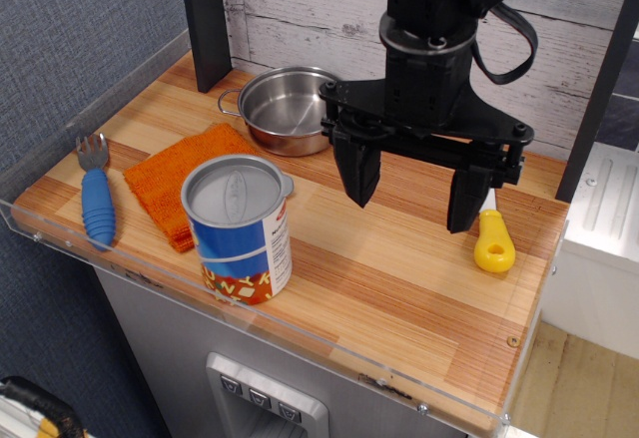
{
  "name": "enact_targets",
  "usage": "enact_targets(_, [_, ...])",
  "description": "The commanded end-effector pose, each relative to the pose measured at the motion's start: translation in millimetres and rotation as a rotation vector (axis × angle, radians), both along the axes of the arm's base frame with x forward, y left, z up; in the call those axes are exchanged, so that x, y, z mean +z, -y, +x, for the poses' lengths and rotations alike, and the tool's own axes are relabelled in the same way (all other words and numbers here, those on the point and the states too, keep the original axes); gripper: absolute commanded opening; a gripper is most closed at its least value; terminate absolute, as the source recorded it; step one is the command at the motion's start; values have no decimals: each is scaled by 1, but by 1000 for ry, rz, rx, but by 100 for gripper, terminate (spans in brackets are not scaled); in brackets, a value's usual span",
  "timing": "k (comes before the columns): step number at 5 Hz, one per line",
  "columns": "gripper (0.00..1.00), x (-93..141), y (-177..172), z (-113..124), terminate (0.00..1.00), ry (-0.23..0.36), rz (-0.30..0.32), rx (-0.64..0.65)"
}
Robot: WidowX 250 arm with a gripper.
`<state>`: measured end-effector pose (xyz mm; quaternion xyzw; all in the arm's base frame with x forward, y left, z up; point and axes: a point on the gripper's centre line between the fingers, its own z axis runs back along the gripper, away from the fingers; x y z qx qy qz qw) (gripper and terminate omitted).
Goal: Balance the yellow knife on the front top of the pot.
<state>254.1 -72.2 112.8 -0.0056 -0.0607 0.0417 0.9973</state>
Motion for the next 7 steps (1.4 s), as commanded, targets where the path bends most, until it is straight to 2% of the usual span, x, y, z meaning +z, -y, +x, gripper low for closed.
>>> enact_targets(1, [100, 0, 0, 0, 0, 0, 0, 0])
enact_targets(2, [100, -1, 10, 22, 0, 44, -58, 183])
enact_targets(3, [100, -15, 15, 52, 0, 70, -99, 433])
enact_targets(4, [100, -34, 21, 76, 0, 43, -140, 499])
enact_targets(5, [100, -48, 29, 93, 0, 33, -120, 554])
enact_targets(7, [100, -79, 34, 103, 0, 36, -76, 547])
